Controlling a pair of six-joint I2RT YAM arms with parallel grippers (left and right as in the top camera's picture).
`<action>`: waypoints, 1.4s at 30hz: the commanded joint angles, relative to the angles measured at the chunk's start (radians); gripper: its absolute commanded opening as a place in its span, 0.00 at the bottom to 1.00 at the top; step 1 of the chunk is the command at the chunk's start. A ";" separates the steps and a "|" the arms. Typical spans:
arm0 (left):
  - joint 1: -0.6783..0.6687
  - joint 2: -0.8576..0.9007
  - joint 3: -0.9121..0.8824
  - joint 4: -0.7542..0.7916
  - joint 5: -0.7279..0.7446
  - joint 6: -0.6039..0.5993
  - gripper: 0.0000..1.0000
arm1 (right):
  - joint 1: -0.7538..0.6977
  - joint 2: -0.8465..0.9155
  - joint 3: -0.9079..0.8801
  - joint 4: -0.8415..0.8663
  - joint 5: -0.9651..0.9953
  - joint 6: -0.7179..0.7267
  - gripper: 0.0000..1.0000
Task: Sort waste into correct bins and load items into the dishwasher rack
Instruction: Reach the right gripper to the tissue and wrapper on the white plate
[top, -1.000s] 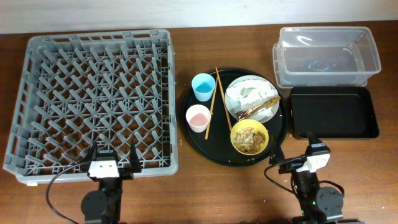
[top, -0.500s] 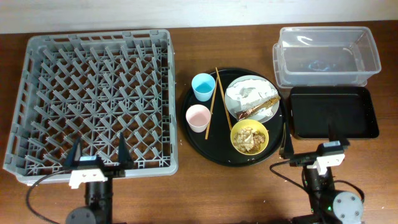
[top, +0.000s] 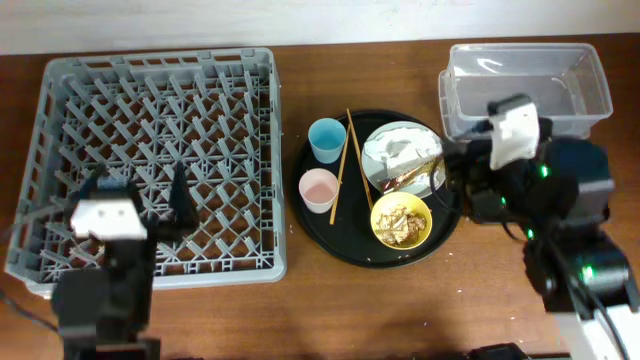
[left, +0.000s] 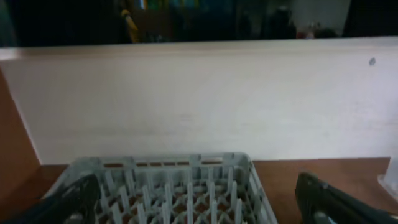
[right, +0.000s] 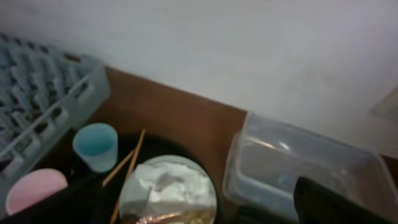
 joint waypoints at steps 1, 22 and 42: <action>0.000 0.210 0.195 -0.122 0.040 0.019 1.00 | 0.004 0.114 0.136 -0.106 -0.087 0.025 0.98; 0.000 0.764 0.518 -0.361 0.264 0.015 1.00 | 0.004 0.465 0.364 -0.315 -0.350 0.203 0.99; 0.000 0.764 0.518 -0.361 0.264 0.015 1.00 | 0.027 1.054 0.364 -0.241 0.031 1.033 0.99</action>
